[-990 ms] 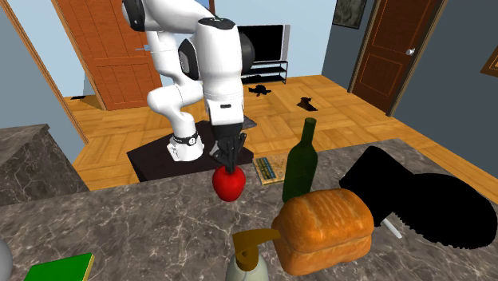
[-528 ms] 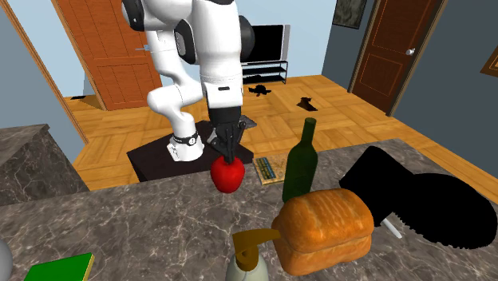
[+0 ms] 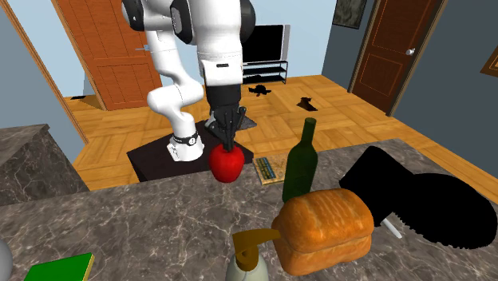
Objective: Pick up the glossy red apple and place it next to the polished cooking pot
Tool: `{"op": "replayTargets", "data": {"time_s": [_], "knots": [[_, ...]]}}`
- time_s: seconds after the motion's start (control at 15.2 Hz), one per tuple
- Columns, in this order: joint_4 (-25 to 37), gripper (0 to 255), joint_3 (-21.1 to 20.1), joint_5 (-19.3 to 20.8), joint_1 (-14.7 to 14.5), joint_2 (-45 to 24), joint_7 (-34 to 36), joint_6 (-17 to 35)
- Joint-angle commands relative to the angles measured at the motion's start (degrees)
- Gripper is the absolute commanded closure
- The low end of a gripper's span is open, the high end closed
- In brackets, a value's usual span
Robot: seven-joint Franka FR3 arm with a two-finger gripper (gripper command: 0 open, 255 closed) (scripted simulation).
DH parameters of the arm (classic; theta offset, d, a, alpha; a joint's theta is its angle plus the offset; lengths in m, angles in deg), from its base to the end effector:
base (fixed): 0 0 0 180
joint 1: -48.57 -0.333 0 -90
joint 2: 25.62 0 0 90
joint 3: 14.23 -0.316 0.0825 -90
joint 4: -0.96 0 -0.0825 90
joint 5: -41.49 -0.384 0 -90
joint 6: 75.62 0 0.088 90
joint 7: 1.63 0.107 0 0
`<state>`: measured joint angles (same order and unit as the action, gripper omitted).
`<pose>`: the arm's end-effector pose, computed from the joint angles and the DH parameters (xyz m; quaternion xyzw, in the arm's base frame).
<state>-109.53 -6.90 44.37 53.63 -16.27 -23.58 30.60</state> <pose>0.5064 -0.1193 0.5655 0.9949 0.0896 0.0376 0.0263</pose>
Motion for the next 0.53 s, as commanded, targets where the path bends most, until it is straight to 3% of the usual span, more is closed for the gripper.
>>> {"op": "replayTargets", "data": {"time_s": [0.0, 0.46], "knots": [[1.7, 255, -0.1, 0.0, 0.0, 0.0, 0.0, -1.7], [7.7, 255, -0.1, -0.2, -0.1, -0.6, -0.2, -7.2]]}}
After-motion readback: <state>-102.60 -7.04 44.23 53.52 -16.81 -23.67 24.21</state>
